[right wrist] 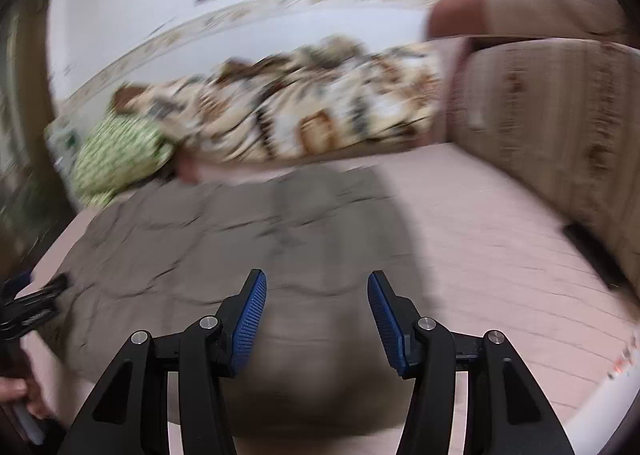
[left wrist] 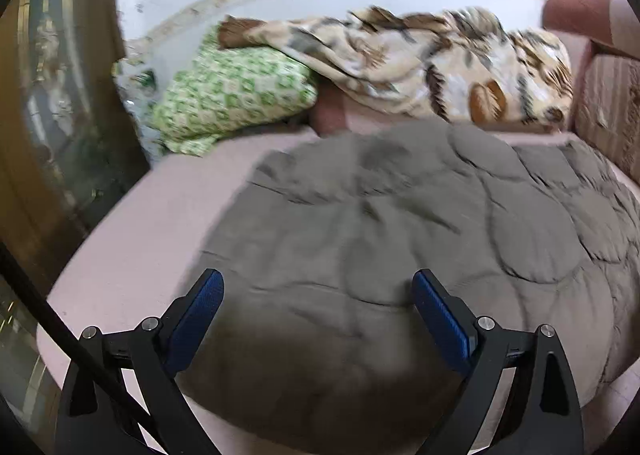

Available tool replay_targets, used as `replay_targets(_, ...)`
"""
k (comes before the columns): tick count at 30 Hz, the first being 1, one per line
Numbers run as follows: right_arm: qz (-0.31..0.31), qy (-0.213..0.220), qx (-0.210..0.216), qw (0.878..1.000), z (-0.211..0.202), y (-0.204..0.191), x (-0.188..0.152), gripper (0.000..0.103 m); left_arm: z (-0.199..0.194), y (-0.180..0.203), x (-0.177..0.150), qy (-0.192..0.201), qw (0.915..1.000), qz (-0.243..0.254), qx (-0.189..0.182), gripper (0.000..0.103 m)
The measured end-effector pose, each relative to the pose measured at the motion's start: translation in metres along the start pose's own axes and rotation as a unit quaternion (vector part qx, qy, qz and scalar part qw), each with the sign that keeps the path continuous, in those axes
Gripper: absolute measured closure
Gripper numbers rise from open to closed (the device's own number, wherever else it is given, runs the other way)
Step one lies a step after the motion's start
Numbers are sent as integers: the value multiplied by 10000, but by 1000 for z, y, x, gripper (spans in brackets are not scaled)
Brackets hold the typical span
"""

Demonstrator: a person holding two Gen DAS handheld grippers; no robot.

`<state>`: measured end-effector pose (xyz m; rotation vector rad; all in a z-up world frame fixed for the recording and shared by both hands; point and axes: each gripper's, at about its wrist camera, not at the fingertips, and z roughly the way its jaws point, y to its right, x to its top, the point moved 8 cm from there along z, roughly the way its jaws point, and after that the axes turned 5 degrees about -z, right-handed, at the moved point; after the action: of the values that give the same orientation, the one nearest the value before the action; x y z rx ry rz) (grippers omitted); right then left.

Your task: Fold large clothes

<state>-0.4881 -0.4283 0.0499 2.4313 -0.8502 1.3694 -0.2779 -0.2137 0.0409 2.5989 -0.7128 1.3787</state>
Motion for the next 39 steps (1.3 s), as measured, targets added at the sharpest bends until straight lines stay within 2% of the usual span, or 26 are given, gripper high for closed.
replay_targets(4, -511, -158, 311, 9981, 25, -50, -2, 46, 12, 14, -7, -12, 9997, 190, 159, 8)
replay_targets(9, -860, -508, 349, 9944, 58, -78, -21, 43, 24, 11, -18, -217, 9997, -36, -59, 7)
replay_targets(17, -956, -658, 229, 9930, 71, -78, -38, 40, 35, 10, -21, -350, 9991, -139, -202, 7)
replay_targets(39, -1005, -619, 156, 9929, 72, -80, -38, 39, 36, 12, -20, -331, 9991, -125, -226, 7)
